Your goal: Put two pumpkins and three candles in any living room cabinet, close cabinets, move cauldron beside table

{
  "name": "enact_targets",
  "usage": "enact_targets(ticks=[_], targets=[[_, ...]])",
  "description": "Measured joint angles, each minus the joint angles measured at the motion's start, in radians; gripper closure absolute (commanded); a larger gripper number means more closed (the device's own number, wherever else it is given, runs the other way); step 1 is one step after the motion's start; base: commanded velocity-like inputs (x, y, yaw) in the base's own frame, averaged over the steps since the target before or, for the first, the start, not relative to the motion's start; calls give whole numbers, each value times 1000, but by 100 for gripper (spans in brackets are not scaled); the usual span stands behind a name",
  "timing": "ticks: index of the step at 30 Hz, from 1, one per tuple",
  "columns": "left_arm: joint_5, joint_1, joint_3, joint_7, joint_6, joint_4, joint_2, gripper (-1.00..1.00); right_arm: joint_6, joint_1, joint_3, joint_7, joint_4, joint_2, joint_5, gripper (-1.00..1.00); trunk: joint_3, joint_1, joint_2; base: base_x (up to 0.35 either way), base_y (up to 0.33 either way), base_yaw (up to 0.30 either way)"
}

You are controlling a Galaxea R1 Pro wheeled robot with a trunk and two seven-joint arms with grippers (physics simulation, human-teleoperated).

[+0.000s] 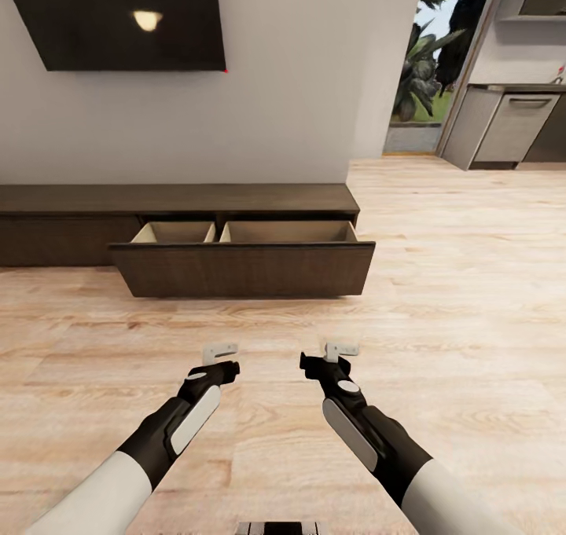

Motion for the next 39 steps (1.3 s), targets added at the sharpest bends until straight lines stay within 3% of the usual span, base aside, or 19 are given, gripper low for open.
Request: enact_targets(ticks=[22,27,30,37,39], targets=[[1,0,-1,0,0,-15,-2,-100,-9,1,-1,-1,-2,0,0,-100,-85,10,-5,0,0,0],[1,0,-1,1,-28,-51,-8,-100,-43,35,0,-2,-61,0,3,-100,-104,12,-6,0,0,0],[0,0,-4,2,-62,-59,-10,-100,-47,47,0,-5,-120,1,30,-100,-116,13,-7,0,0,0],[-5,0,-5,2,-82,-92,1,-100,-53,64,-1,-17,-222,-1,136,-100,-143,17,-9,0,0,0],[-23,0,-11,2,-98,-88,1,-100,-72,86,-5,-18,-238,-2,149,-100,-151,18,-9,0,0,0]])
